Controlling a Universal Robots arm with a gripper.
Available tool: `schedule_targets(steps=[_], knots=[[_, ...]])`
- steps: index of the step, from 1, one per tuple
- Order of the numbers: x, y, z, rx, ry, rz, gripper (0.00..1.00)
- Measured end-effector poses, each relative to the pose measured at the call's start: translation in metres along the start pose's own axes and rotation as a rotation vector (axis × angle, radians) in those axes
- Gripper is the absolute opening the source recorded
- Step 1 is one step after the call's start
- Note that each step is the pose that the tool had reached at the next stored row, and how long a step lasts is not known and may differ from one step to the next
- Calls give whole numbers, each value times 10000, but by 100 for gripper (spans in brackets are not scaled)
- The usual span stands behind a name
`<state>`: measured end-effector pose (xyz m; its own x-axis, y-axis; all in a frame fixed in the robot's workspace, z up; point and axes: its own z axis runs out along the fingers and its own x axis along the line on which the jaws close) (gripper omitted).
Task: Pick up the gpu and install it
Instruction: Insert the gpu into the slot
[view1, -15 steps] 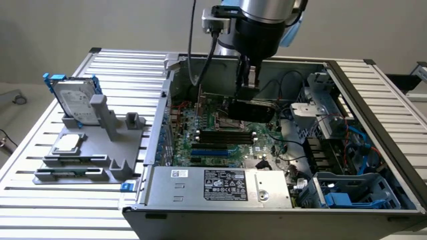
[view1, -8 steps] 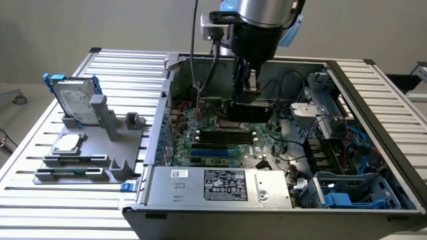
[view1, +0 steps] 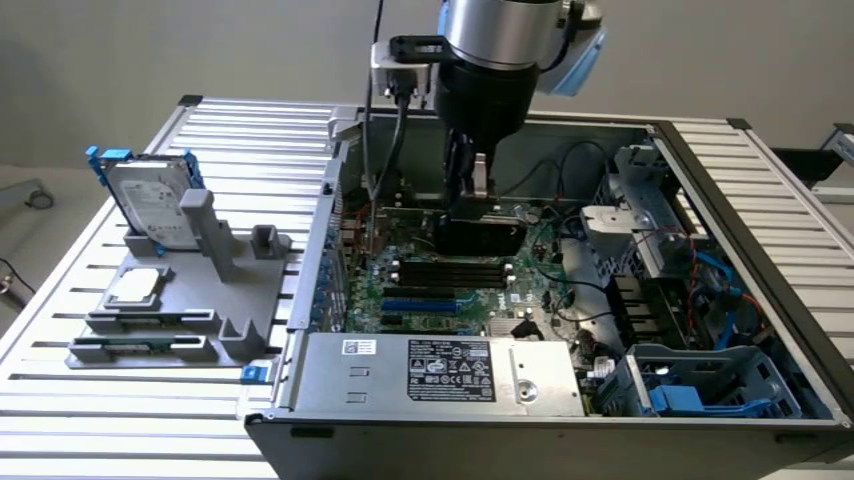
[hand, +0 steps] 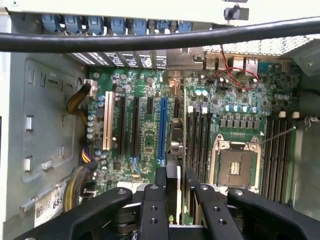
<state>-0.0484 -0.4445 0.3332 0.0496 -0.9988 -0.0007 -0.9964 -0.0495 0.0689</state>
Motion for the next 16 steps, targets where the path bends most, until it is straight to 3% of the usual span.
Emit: schedule_targets(steps=[6, 11, 16], knots=[[192, 127, 55, 2, -1, 0, 27], [199, 142, 72, 4, 0, -2, 27], [198, 152, 155, 10, 0, 0, 27]])
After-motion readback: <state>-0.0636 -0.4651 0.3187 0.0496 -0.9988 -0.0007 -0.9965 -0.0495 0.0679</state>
